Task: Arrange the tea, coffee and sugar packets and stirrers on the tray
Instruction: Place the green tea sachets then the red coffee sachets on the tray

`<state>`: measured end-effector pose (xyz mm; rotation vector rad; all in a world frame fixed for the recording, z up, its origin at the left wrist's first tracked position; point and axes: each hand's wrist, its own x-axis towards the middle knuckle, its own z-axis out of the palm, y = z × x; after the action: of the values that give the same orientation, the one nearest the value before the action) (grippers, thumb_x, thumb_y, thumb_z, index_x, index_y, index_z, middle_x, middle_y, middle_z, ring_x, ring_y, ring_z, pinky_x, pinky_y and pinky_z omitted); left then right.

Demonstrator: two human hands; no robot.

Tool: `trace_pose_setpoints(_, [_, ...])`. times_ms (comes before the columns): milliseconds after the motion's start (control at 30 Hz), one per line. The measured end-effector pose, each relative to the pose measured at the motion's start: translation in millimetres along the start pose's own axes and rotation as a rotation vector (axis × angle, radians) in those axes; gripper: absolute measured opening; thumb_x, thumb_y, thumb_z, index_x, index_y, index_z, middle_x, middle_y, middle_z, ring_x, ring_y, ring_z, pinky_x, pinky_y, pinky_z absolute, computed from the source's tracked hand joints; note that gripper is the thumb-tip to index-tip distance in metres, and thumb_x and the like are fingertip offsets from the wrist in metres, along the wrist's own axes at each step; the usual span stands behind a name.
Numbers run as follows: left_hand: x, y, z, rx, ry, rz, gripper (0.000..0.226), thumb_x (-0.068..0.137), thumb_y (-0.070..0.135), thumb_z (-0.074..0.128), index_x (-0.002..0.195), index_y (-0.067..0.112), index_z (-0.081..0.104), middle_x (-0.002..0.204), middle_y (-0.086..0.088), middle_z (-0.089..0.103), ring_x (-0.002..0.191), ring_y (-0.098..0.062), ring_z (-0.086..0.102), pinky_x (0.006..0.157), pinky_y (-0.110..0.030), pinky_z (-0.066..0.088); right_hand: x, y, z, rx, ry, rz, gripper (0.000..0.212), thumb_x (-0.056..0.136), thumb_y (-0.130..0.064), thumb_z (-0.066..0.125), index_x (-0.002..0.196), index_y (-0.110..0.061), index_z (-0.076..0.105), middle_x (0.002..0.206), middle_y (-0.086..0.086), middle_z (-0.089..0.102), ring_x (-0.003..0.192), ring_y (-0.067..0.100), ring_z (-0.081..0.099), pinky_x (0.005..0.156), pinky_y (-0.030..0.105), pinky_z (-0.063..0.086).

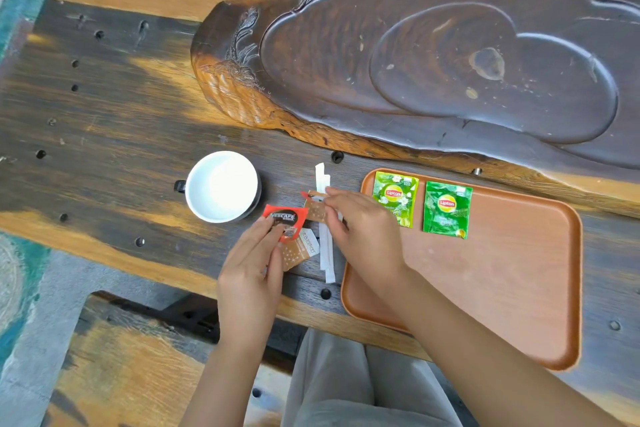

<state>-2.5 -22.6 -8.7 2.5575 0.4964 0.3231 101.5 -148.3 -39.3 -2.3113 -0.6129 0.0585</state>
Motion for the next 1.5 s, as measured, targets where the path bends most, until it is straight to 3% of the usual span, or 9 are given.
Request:
trace_pose_setpoints(100, [-3, 19, 4, -0.053, 0.046, 0.046, 0.028, 0.088, 0.014, 0.049, 0.104, 0.003, 0.069, 0.115, -0.007, 0.064, 0.111, -0.017, 0.057, 0.099, -0.027, 0.043, -23, 5, -36, 0.032, 0.168, 0.050, 0.021, 0.084, -0.015, 0.057, 0.091, -0.008, 0.074, 0.099, 0.003, 0.074, 0.092, 0.011, 0.068, 0.089, 0.019, 0.048])
trace_pose_setpoints(267, [-17, 47, 42, -0.137, -0.089, 0.234, 0.027, 0.087, 0.010, 0.051, 0.105, 0.004, 0.069, 0.117, -0.010, 0.064, 0.115, -0.015, 0.054, 0.105, -0.023, 0.036, -86, 45, -88, -0.218, 0.245, 0.025, 0.020, 0.086, -0.011, 0.056, 0.088, -0.003, 0.074, 0.101, 0.006, 0.073, 0.099, 0.012, 0.065, 0.093, 0.021, 0.046])
trace_pose_setpoints(367, [-28, 54, 66, -0.126, -0.174, 0.320, 0.026, 0.086, 0.008, 0.051, 0.103, 0.005, 0.070, 0.114, -0.011, 0.067, 0.111, -0.020, 0.060, 0.103, -0.027, 0.041, -115, 65, -97, -0.318, 0.180, -0.021, 0.020, 0.086, -0.008, 0.056, 0.086, -0.002, 0.074, 0.102, 0.009, 0.073, 0.098, 0.021, 0.068, 0.087, 0.032, 0.050])
trace_pose_setpoints(567, [-45, 54, 84, -0.054, -0.333, 0.361, 0.030, 0.086, 0.009, 0.048, 0.106, 0.004, 0.069, 0.115, -0.013, 0.067, 0.113, -0.024, 0.059, 0.096, -0.038, 0.048, -142, 82, -84, -0.344, 0.027, -0.012, 0.022, 0.084, -0.017, 0.055, 0.089, -0.007, 0.074, 0.100, 0.006, 0.073, 0.097, 0.024, 0.068, 0.087, 0.032, 0.048])
trace_pose_setpoints(767, [-49, 57, 71, 0.121, -0.473, 0.355, 0.041, 0.081, 0.022, 0.048, 0.121, 0.017, 0.058, 0.136, -0.008, 0.052, 0.133, -0.021, 0.035, 0.107, -0.046, 0.025, -144, 85, -78, -0.337, -0.016, 0.099, 0.030, 0.085, -0.028, 0.054, 0.105, -0.011, 0.070, 0.119, 0.008, 0.065, 0.112, 0.025, 0.052, 0.092, 0.036, 0.043])
trace_pose_setpoints(933, [-41, 44, 65, 0.122, -0.541, 0.381, 0.042, 0.080, 0.018, 0.044, 0.121, 0.019, 0.053, 0.140, -0.011, 0.046, 0.136, -0.021, 0.028, 0.114, -0.040, 0.010, -139, 90, -72, -0.369, -0.099, 0.154, 0.036, 0.083, -0.029, 0.052, 0.111, -0.013, 0.067, 0.124, 0.009, 0.062, 0.118, 0.026, 0.049, 0.095, 0.035, 0.038])
trace_pose_setpoints(1133, [-30, 34, 69, 0.245, -0.639, 0.423, 0.050, 0.074, 0.012, 0.064, 0.122, 0.022, 0.056, 0.140, -0.011, 0.047, 0.135, -0.022, 0.034, 0.111, -0.050, 0.017, -136, 98, -72, -0.352, -0.155, 0.134, 0.037, 0.082, -0.027, 0.052, 0.112, -0.011, 0.067, 0.125, 0.009, 0.062, 0.119, 0.027, 0.053, 0.097, 0.035, 0.039])
trace_pose_setpoints(1400, [-32, 46, 72, 0.194, -0.653, 0.388, 0.046, 0.084, 0.024, 0.046, 0.129, 0.025, 0.048, 0.147, -0.010, 0.037, 0.138, -0.021, 0.023, 0.113, -0.042, 0.005, -131, 98, -76, -0.343, -0.159, 0.153, 0.038, 0.082, -0.027, 0.053, 0.114, -0.012, 0.066, 0.127, 0.010, 0.061, 0.120, 0.028, 0.053, 0.099, 0.035, 0.038])
trace_pose_setpoints(1500, [-36, 45, 74, 0.222, -0.679, 0.399, 0.046, 0.082, 0.024, 0.050, 0.128, 0.028, 0.049, 0.146, -0.009, 0.040, 0.137, -0.020, 0.024, 0.114, -0.043, 0.003, -131, 98, -77, -0.345, -0.161, 0.142, 0.038, 0.082, -0.028, 0.052, 0.113, -0.012, 0.066, 0.126, 0.010, 0.061, 0.120, 0.027, 0.053, 0.098, 0.034, 0.037])
